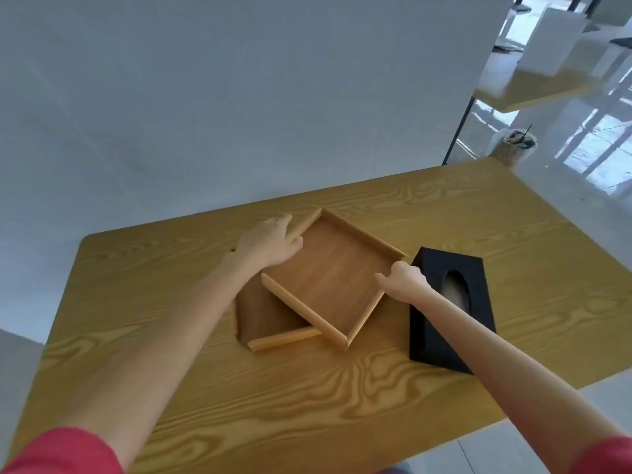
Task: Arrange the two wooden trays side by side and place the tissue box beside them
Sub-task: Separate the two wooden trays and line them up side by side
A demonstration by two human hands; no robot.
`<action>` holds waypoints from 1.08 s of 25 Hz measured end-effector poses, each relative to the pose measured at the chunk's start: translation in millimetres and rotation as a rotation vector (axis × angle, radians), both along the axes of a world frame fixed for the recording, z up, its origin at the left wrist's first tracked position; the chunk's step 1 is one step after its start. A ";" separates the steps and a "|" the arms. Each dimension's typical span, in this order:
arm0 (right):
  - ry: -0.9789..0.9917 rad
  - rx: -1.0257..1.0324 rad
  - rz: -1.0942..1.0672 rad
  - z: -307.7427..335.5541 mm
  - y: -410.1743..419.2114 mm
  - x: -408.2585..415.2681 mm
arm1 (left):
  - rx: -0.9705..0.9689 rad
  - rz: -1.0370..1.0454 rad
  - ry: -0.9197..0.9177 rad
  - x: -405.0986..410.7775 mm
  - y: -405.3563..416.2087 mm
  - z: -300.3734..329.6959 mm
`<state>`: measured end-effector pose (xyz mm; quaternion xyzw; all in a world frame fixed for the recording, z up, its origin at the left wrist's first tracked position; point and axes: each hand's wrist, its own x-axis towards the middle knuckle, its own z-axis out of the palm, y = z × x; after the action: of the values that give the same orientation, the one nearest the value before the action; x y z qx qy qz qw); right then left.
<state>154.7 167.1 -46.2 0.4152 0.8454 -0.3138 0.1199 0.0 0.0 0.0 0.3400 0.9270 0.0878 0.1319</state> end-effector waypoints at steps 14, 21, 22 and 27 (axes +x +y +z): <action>0.138 -0.155 -0.254 -46.1 -11.5 -3.1 | -0.143 0.174 -0.206 -20.0 17.6 -64.7; 0.246 -0.163 -0.298 -49.7 -0.2 -11.2 | -0.015 0.282 -0.201 -22.9 4.7 -79.3; 0.251 -0.157 -0.288 -48.4 2.6 -13.6 | 0.007 0.301 -0.195 -21.9 2.4 -80.7; 0.283 -0.166 -0.237 -45.6 15.8 -19.3 | 0.060 0.409 -0.145 -18.9 3.3 -76.8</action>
<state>135.4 183.0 -91.8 0.4521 0.7702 -0.4498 -0.0040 -18.9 3.3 -76.8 0.1413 0.9617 0.1646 0.1673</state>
